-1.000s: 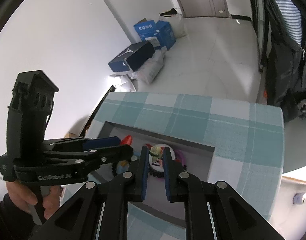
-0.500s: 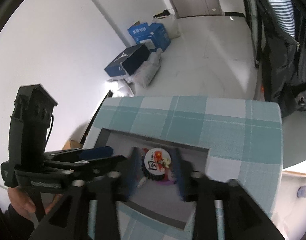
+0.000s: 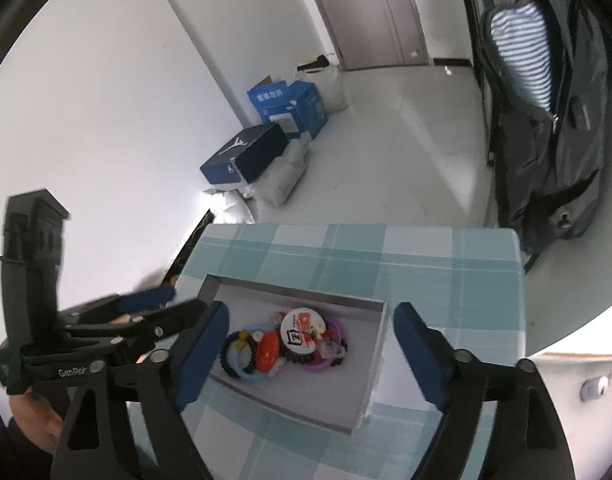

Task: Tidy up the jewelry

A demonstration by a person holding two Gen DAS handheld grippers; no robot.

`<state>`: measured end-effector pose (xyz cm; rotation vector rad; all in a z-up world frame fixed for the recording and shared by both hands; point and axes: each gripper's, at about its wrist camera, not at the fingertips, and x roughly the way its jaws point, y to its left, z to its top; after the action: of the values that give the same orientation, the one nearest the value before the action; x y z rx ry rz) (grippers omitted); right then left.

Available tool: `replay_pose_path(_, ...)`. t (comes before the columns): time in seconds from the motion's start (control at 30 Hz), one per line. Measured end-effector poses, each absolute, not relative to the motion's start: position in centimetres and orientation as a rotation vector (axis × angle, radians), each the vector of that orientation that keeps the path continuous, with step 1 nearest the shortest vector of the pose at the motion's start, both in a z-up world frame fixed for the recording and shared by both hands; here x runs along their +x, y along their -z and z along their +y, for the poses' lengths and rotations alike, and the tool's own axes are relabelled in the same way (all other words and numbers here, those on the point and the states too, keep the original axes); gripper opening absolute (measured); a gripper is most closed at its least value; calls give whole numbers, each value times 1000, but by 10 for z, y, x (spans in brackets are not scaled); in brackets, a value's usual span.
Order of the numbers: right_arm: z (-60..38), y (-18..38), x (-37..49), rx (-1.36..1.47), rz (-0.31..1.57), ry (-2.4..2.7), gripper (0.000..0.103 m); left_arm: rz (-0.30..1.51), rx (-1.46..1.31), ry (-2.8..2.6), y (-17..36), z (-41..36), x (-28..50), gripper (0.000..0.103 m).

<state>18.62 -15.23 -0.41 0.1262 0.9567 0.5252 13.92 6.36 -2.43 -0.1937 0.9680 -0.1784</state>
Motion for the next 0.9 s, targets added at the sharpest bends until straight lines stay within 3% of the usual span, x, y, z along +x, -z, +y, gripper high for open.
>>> replay_pose_path(0.3, -159, -2, 148, 99, 899, -486, 99, 898, -123, 88, 21, 50, 98, 78)
replay_pose_path(0.9, -157, -14, 76, 35, 802, -474, 103, 808, -110, 25, 6, 59, 41, 80)
